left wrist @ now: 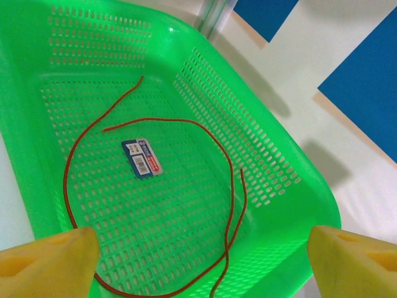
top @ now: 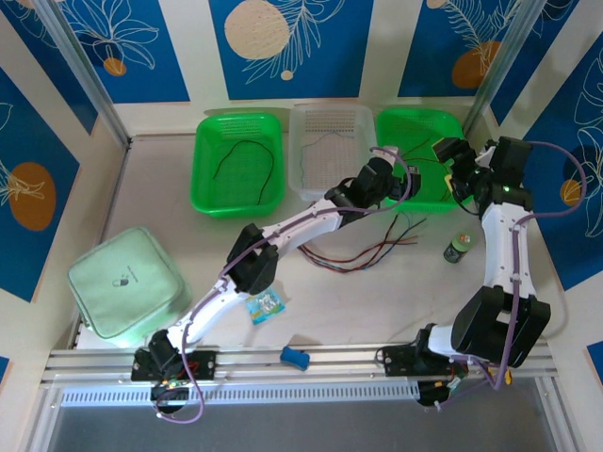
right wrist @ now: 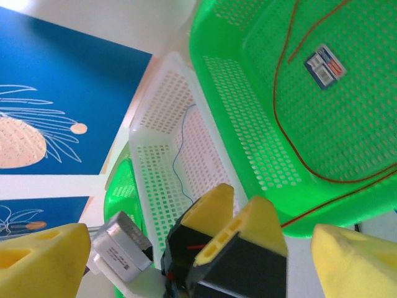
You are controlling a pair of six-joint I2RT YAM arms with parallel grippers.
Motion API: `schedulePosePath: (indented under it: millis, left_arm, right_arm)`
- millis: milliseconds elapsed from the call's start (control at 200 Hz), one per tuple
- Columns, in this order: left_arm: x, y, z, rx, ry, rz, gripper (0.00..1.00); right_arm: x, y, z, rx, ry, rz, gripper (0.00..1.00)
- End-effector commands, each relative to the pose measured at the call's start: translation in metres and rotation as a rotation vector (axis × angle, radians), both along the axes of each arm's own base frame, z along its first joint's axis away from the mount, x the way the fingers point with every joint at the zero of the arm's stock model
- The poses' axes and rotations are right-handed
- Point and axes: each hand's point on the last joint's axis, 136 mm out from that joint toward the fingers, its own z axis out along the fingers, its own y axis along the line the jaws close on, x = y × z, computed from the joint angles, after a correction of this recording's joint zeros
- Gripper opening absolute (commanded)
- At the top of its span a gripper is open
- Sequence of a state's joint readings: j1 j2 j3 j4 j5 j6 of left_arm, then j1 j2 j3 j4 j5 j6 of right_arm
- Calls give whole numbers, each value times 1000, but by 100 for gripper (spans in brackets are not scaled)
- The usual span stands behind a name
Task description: Untangle the cables
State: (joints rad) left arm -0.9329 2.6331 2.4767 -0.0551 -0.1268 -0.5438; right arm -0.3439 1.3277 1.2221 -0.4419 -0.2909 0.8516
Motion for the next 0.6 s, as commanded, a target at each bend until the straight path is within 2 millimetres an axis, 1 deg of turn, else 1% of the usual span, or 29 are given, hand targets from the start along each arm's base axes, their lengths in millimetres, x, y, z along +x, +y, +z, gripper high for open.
schedulePosePath:
  millis: [0,55,210,295,375,470,515,595]
  left_arm:
    - [-2,19,82,-107,-42,-3,87]
    - [-3,24,92,-119,-49,-4,88]
    - [0,35,109,-137,-51,-11,88]
    - [0,43,123,-152,-55,-12,88]
    - [-2,52,134,-151,-62,-12,88]
    - [-5,72,148,-139,-64,-3,88]
    - [-7,82,152,-129,-64,3,88]
    - [-12,106,157,-112,-63,19,88]
  right_arm:
    - [-12,1,-21,70,110,-35,92]
    - [-13,-1,-29,72,137,-45,92]
    - [-14,0,-44,64,172,-40,92]
    - [-12,6,-48,23,167,19,91]
    - [-9,18,-55,-56,180,104,88]
    - [-10,29,-66,-157,227,173,86]
    - [-10,36,-71,-148,251,199,86]
    - [-10,55,-74,-101,263,261,86]
